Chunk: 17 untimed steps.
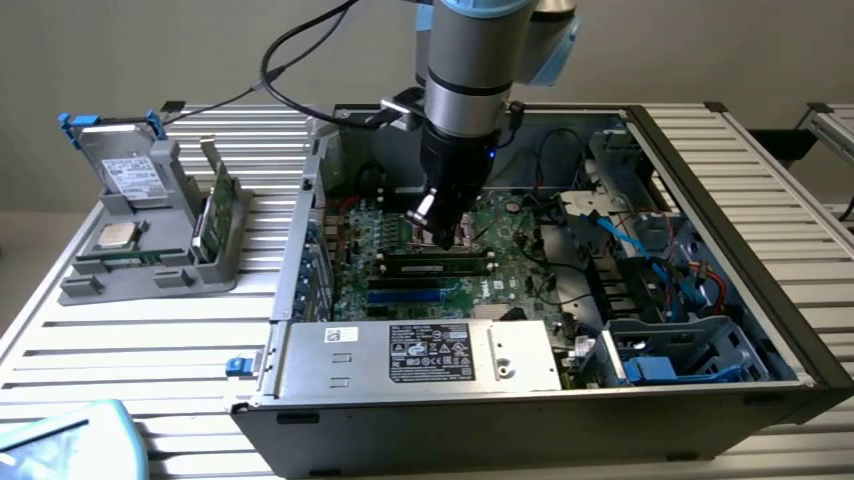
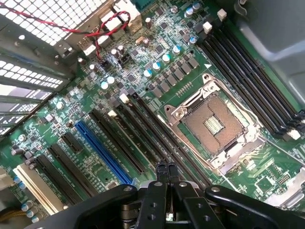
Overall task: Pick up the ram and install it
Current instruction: 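Press down the ram until it locks into place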
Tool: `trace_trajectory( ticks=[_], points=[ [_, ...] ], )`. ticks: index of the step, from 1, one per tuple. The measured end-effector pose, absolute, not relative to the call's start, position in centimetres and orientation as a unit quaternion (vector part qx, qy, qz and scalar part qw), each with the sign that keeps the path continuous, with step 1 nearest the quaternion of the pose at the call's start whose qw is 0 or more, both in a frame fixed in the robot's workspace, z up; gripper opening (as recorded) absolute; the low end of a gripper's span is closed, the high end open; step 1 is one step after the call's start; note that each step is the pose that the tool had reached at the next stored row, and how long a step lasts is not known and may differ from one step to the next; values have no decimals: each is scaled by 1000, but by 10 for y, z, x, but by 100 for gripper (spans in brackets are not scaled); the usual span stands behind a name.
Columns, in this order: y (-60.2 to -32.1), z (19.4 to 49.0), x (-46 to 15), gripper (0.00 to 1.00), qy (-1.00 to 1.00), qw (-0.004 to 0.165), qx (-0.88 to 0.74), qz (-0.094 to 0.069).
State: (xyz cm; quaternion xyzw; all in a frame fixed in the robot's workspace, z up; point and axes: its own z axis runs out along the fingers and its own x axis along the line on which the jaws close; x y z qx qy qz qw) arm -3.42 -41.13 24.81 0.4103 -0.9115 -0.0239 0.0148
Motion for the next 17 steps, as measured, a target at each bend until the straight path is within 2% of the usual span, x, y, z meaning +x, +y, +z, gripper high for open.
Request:
trace_trajectory(
  ticks=[17],
  points=[
    [-411, 248, -34, 11, -943, 14, 332, -22]
  ],
)
